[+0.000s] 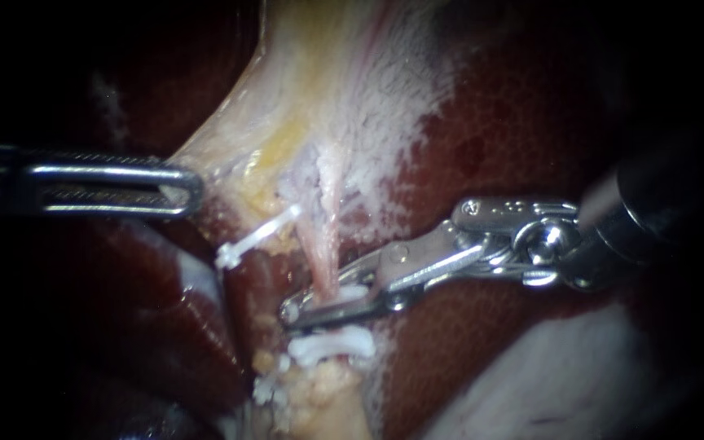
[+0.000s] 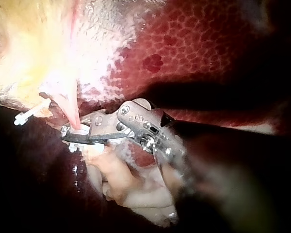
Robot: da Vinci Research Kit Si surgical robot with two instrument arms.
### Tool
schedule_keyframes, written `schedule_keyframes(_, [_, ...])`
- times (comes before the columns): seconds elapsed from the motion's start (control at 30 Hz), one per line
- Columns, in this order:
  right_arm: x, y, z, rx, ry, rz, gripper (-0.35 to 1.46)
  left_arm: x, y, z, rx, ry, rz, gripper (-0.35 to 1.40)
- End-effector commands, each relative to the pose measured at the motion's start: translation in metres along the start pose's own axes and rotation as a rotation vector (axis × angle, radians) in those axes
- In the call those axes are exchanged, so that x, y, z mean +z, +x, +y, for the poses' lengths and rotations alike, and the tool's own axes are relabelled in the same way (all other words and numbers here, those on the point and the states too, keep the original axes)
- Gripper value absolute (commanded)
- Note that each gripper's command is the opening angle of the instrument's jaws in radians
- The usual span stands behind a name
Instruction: Going back third clip right tube
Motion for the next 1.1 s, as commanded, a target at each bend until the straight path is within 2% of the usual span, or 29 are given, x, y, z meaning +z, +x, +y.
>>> schedule_keyframes(0.03, [0.0,0.0,0.0,0.0,0.0,0.0,-0.35,0.0,0.0,0.0,0.0,0.0,0.0,-0.35])
schedule_keyframes(0.47, [0.0,0.0,0.0,0.0,-0.012,0.003,-0.35,0.0,0.0,0.0,0.0,0.0,0.0,-0.35])
schedule_keyframes(0.53, [0.0,0.0,0.0,0.0,-0.035,0.018,-0.09,0.0,0.0,0.0,0.0,0.0,0.0,-0.35])
schedule_keyframes(0.6, [0.0,0.0,0.0,-0.094,-0.062,0.021,0.13,0.0,0.0,0.0,0.0,0.0,0.0,-0.35])
schedule_keyframes(0.67, [0.0,0.0,0.0,-0.135,-0.067,0.018,0.28,0.0,0.0,0.0,0.0,0.0,0.0,-0.35])
schedule_keyframes(0.8, [0.0,0.0,-0.0001,-0.188,-0.071,0.014,0.41,0.0,0.0,-0.0001,0.0,0.0,0.0,-0.35])
schedule_keyframes(0.93, [0.0,0.0,0.0,-0.24,-0.103,0.019,0.51,-0.0001,0.0,-0.0001,0.0,0.0,0.0,-0.35])
schedule_keyframes(1.1, [-0.0002,0.0003,0.0,-0.296,-0.121,0.022,0.55,0.0,0.0,-0.0001,0.0,0.0,0.0,-0.35])
